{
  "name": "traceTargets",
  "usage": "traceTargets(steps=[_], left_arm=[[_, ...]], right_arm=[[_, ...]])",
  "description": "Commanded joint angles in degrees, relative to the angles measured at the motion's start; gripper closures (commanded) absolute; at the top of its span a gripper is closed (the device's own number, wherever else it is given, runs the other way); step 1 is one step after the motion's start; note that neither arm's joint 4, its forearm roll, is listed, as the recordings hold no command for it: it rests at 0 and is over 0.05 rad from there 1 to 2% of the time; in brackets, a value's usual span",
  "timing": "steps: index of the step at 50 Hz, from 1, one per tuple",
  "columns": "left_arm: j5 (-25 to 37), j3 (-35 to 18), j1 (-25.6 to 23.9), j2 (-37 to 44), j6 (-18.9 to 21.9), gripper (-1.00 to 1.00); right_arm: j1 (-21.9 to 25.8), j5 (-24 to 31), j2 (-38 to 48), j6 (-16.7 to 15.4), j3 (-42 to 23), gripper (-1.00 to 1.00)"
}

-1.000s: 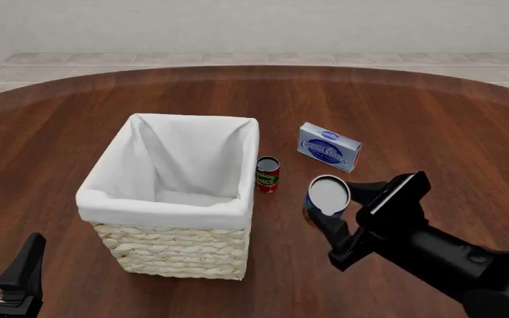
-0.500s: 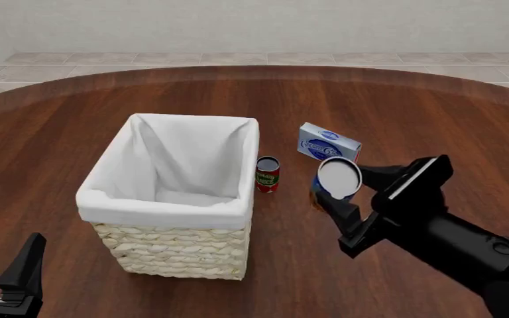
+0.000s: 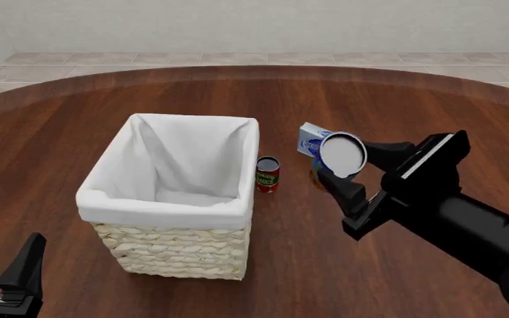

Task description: Pick up the alphabet soup and put it in the basket.

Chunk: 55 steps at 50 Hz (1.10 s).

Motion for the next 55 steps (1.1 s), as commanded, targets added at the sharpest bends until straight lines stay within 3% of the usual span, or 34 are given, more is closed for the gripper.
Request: traceTargets(steps=[1, 55], left_arm=[[0.0, 0.0, 0.0, 0.0, 0.0, -1.00], [0.0, 0.0, 0.0, 0.0, 0.0, -1.00]], right_arm=[[0.2, -0.3, 0.6, 0.7, -2.0, 1.00], [3.4, -4.0, 11.8, -0.6, -11.5, 1.00]])
